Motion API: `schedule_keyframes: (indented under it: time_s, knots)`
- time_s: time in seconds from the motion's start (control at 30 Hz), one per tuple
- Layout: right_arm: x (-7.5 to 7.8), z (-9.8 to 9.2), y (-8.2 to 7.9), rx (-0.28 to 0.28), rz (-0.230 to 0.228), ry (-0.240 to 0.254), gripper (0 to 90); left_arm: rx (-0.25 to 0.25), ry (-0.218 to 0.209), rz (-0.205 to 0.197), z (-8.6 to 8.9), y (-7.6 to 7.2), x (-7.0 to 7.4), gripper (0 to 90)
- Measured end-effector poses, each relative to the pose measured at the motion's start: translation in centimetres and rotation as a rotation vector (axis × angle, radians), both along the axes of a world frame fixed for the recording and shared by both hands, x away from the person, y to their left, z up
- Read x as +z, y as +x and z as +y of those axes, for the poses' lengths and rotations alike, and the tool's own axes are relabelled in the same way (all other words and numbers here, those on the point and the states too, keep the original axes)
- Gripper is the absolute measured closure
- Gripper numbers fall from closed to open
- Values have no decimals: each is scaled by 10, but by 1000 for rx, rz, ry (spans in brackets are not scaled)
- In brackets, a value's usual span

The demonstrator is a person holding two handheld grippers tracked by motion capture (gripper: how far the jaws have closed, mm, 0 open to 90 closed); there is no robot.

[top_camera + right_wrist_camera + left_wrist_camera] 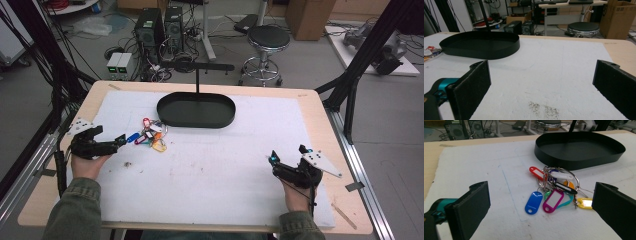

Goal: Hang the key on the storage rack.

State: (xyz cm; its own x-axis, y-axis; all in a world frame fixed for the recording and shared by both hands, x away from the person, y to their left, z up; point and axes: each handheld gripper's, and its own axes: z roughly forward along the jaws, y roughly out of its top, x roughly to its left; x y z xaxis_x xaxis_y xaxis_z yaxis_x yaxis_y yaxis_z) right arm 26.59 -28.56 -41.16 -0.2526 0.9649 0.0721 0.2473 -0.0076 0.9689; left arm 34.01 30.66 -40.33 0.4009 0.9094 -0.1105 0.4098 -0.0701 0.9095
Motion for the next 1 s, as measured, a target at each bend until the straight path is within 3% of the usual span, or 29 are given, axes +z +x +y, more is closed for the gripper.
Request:
schedule_keyframes:
  time_s: [0.37,0.53,0.7,1.0]
  knots:
    - [0,1,-1,1,2,1,5,-8,-1,17,-11,9,4,23]
    - [0,2,0,9,2,-5,5,-36,47,41,-19,20,10,23]
    - [0,2,0,11,3,-3,5,-50,63,57,-22,28,12,23]
    - [0,2,0,11,4,-8,5,-77,113,124,-36,47,12,23]
